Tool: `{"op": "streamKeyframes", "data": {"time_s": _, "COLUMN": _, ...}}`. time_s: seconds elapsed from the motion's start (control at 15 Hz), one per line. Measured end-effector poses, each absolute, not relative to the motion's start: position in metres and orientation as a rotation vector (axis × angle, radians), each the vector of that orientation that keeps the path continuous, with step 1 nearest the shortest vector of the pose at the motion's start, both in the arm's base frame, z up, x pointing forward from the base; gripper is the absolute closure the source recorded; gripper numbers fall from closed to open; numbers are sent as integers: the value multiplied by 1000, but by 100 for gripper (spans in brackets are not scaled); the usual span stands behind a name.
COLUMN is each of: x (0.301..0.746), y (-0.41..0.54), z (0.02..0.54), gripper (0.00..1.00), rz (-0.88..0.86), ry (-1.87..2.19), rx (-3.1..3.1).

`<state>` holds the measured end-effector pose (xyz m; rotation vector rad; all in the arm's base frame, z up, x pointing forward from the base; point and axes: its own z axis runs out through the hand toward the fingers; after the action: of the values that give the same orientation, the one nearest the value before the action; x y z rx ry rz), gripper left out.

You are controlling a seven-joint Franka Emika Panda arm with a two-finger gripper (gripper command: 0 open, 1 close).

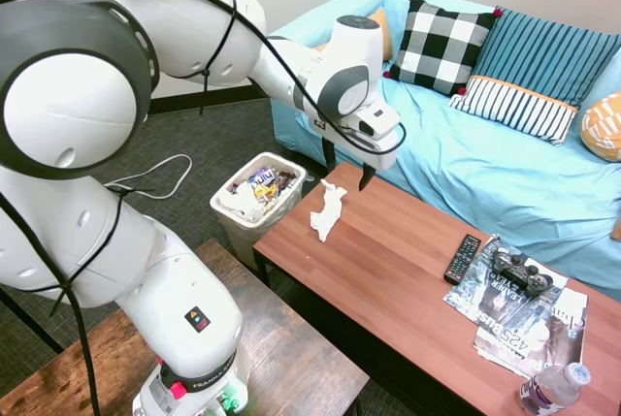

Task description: Throw the tissue in the trash bin

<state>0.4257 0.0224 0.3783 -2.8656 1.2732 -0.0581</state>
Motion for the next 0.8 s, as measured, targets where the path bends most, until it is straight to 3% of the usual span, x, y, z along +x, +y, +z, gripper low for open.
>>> {"op": "streamKeyframes", "data": {"time_s": 0.2, "x": 432, "y": 24, "z": 373, "gripper": 0, "rz": -96, "ry": 1266, "rx": -2849}}
{"op": "streamKeyframes", "data": {"time_s": 0.8, "x": 481, "y": 81, "z": 280, "gripper": 0, "rz": -167, "ry": 1020, "rx": -2952}}
